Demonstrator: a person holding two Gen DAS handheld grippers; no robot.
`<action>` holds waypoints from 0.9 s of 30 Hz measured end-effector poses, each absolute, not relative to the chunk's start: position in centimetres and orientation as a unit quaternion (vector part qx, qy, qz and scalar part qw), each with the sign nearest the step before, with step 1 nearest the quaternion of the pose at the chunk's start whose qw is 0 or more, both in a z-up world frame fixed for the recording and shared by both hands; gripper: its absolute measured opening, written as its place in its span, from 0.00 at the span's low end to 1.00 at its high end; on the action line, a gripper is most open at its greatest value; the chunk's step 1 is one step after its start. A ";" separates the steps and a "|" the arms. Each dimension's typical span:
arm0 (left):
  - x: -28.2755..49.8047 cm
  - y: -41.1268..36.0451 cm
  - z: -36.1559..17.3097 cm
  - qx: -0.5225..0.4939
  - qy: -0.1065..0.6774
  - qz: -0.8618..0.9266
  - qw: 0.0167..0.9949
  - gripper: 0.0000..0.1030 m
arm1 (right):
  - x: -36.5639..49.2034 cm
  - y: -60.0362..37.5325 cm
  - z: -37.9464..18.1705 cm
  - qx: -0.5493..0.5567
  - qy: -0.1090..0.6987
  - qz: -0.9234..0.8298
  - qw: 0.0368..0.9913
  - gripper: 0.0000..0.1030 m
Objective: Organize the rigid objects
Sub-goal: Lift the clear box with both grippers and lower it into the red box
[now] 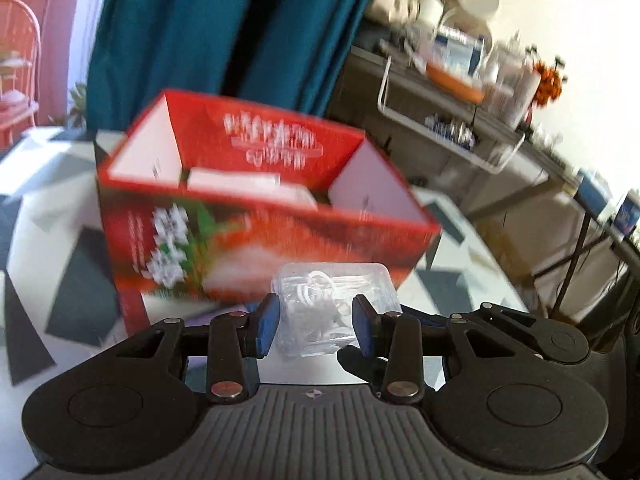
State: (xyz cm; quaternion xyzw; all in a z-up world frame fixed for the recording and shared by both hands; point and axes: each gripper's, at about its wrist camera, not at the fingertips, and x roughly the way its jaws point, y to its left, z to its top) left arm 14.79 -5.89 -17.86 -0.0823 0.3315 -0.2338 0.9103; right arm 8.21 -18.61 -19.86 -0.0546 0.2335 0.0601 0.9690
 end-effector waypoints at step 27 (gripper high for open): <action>25.2 -3.1 -10.2 -0.118 0.300 -0.218 0.921 0.42 | 20.6 -18.5 -9.7 -0.095 0.213 0.094 0.968 0.39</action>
